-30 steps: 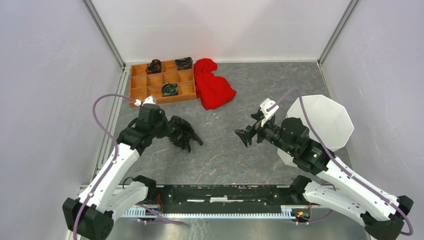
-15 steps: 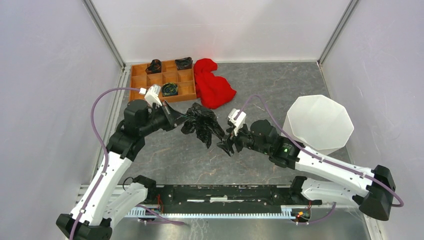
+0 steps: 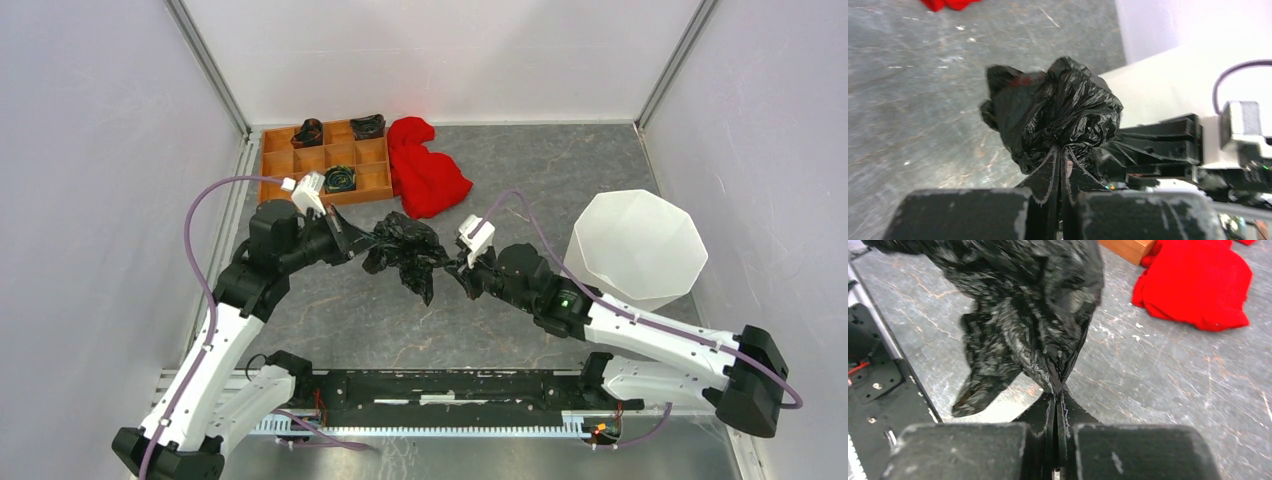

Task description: Put the trash bags into the trash bin

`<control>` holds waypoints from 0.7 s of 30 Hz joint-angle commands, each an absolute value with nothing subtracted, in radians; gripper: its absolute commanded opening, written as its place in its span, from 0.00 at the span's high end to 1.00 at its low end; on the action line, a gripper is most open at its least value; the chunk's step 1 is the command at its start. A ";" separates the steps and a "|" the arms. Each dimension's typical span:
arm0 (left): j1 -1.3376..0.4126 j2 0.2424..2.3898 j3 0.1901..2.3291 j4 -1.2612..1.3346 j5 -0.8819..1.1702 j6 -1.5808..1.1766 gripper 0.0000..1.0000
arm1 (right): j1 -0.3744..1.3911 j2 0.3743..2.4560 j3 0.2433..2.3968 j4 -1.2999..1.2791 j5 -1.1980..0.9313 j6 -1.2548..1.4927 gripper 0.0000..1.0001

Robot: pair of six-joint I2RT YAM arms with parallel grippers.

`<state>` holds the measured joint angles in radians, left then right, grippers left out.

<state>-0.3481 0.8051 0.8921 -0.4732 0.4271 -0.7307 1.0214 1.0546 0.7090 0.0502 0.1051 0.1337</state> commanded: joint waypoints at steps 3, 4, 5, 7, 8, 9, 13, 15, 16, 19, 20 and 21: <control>-0.344 0.853 1.022 -0.702 0.139 -0.637 0.98 | 1.028 0.967 0.673 -0.112 0.177 0.053 1.00; -0.344 0.865 1.025 -0.715 0.117 -0.634 0.98 | 1.027 0.961 0.670 -0.147 0.148 0.046 1.00; -0.344 0.870 1.020 -0.716 0.108 -0.637 0.98 | 1.027 0.959 0.670 -0.173 0.108 0.049 1.00; -0.344 0.879 1.001 -0.701 0.117 -0.646 0.98 | 1.029 0.957 0.661 -0.191 0.009 0.069 1.00; -0.343 0.885 0.991 -0.689 0.127 -0.650 0.97 | 1.032 0.951 0.650 -0.184 -0.055 0.084 0.99; -0.344 0.892 0.982 -0.675 0.135 -0.648 0.94 | 1.034 0.946 0.633 -0.166 -0.124 0.105 0.99; -0.344 0.953 0.980 -0.664 0.094 -0.614 0.64 | 1.038 0.905 0.563 -0.062 -0.194 0.210 1.00; -0.344 0.986 0.996 -0.686 0.051 -0.610 0.35 | 1.039 0.908 0.580 -0.086 -0.081 0.278 1.00; -0.344 0.995 0.997 -0.690 0.055 -0.605 0.21 | 1.039 0.920 0.604 -0.119 0.004 0.336 1.00; -0.343 0.978 0.978 -0.684 0.103 -0.604 0.00 | 1.037 0.970 0.670 -0.209 0.210 0.482 1.00; -0.344 0.958 0.955 -0.666 0.138 -0.610 0.00 | 1.037 0.994 0.689 -0.217 0.231 0.487 1.00; -0.344 0.938 0.926 -0.639 0.188 -0.614 0.00 | 1.036 1.023 0.709 -0.230 0.258 0.489 1.00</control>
